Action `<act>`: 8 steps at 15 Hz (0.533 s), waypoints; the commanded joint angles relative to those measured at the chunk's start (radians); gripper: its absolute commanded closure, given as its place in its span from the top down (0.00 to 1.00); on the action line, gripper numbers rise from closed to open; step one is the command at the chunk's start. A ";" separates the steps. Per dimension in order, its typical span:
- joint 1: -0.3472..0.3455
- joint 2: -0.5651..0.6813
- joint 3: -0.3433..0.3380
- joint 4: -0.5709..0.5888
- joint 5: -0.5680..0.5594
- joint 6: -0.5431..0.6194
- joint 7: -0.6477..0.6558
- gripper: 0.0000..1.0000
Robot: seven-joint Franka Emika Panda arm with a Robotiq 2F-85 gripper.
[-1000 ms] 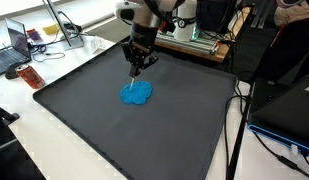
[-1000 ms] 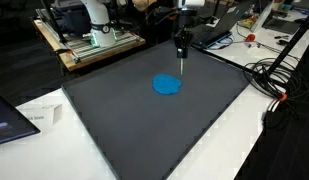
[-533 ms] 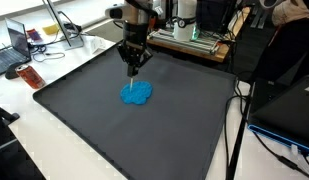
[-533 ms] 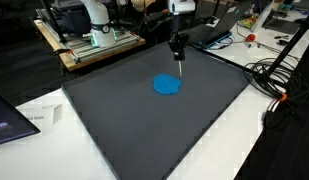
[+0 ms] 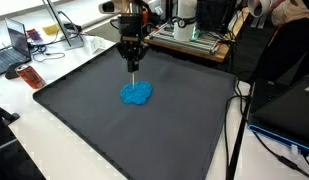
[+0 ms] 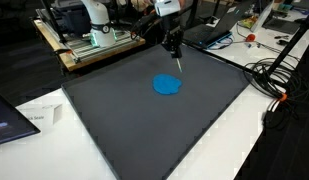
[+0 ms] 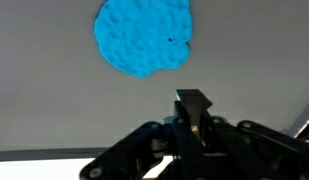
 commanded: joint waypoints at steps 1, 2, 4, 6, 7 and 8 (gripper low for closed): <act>-0.173 0.050 0.171 -0.084 -0.058 -0.043 -0.027 0.03; -0.212 0.071 0.209 -0.098 -0.077 -0.048 -0.027 0.03; -0.291 0.121 0.284 -0.129 -0.122 -0.061 -0.027 0.03; -0.359 0.172 0.345 -0.159 -0.169 -0.078 -0.027 0.03; -0.387 0.198 0.368 -0.171 -0.190 -0.080 -0.027 0.03; -0.412 0.225 0.390 -0.182 -0.212 -0.082 -0.027 0.03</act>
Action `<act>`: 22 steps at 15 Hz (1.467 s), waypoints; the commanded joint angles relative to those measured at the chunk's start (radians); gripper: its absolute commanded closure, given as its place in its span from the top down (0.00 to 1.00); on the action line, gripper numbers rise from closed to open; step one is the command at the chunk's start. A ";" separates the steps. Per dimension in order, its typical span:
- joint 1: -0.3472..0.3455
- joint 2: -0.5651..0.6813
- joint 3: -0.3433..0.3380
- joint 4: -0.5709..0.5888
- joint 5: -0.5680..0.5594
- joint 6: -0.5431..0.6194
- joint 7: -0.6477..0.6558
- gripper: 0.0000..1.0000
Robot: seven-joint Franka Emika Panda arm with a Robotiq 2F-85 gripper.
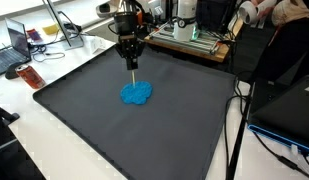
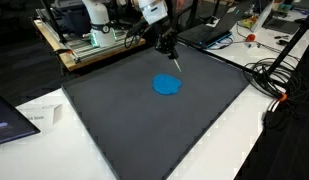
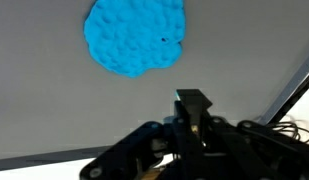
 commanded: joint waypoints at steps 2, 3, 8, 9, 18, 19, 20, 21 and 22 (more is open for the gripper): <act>-0.135 0.136 0.120 -0.063 -0.101 -0.024 -0.027 0.03; -0.153 0.159 0.131 -0.072 -0.116 -0.026 -0.027 0.03; -0.243 0.243 0.170 -0.125 -0.188 -0.088 -0.027 0.03; -0.259 0.246 0.169 -0.138 -0.197 -0.113 -0.027 0.03; -0.344 0.227 0.143 -0.220 -0.209 -0.270 -0.016 0.03; -0.342 0.215 0.135 -0.225 -0.209 -0.275 -0.005 0.03; -0.346 0.209 0.133 -0.232 -0.208 -0.286 0.000 0.03; -0.344 0.202 0.128 -0.234 -0.209 -0.291 0.005 0.03; -0.332 0.180 0.114 -0.235 -0.209 -0.296 0.022 0.03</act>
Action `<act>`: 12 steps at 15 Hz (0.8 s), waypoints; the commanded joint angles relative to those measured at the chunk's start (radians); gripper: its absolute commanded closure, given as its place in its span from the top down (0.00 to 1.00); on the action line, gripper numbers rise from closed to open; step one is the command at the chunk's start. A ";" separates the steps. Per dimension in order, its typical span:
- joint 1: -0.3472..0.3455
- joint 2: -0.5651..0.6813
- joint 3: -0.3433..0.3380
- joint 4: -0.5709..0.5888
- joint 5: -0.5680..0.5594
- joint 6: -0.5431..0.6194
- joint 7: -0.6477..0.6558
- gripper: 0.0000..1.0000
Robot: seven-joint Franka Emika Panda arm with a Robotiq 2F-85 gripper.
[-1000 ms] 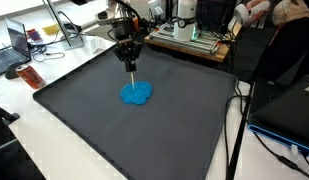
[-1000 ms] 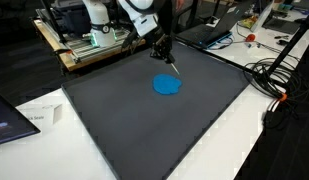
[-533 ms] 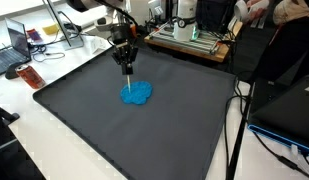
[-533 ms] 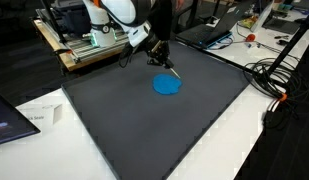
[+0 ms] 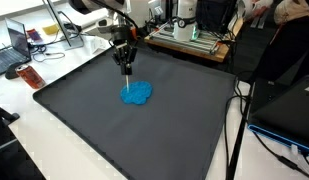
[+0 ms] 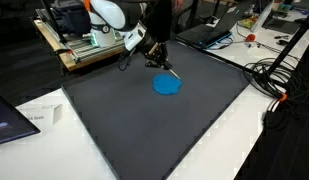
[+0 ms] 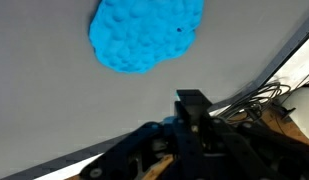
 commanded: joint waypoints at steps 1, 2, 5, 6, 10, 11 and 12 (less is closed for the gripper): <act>-0.005 -0.065 -0.018 -0.043 -0.013 -0.042 0.026 0.03; -0.002 -0.084 -0.019 -0.051 -0.007 -0.037 0.037 0.03; 0.022 -0.176 -0.032 -0.072 0.007 -0.030 0.101 0.03; 0.025 -0.208 -0.031 -0.084 0.009 -0.033 0.120 0.03; 0.054 -0.335 -0.024 -0.126 0.019 -0.010 0.210 0.03; 0.065 -0.364 -0.023 -0.135 0.021 -0.001 0.231 0.03; 0.077 -0.393 -0.020 -0.145 0.023 0.012 0.253 0.03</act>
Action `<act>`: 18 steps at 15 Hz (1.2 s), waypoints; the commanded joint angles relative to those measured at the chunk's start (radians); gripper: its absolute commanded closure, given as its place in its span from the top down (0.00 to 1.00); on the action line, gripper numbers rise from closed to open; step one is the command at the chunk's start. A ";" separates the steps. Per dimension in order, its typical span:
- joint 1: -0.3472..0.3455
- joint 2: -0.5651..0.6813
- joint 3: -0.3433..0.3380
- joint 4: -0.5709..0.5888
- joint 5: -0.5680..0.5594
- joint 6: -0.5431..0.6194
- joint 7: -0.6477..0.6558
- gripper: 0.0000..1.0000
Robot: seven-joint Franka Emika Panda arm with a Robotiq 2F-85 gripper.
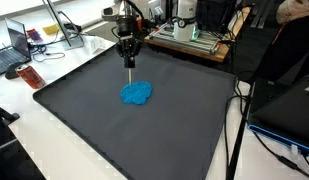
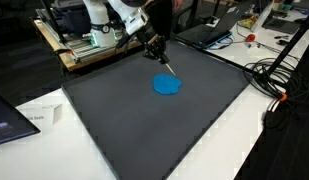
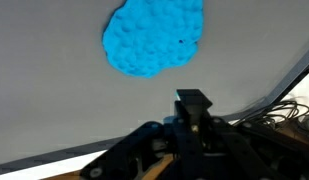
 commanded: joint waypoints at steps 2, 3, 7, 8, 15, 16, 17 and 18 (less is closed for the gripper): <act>0.058 -0.189 0.001 -0.071 -0.006 0.040 0.154 0.03; 0.081 -0.235 -0.008 -0.080 -0.006 0.052 0.188 0.03; 0.160 -0.332 -0.013 -0.086 0.021 0.151 0.247 0.03; 0.182 -0.346 -0.018 -0.081 0.030 0.180 0.248 0.03; 0.420 -0.375 -0.159 -0.001 0.099 0.391 0.191 0.03; 0.468 -0.374 -0.199 0.017 0.103 0.414 0.187 0.03; 0.516 -0.364 -0.239 0.041 0.109 0.435 0.172 0.03; 0.565 -0.358 -0.283 0.063 0.112 0.450 0.162 0.03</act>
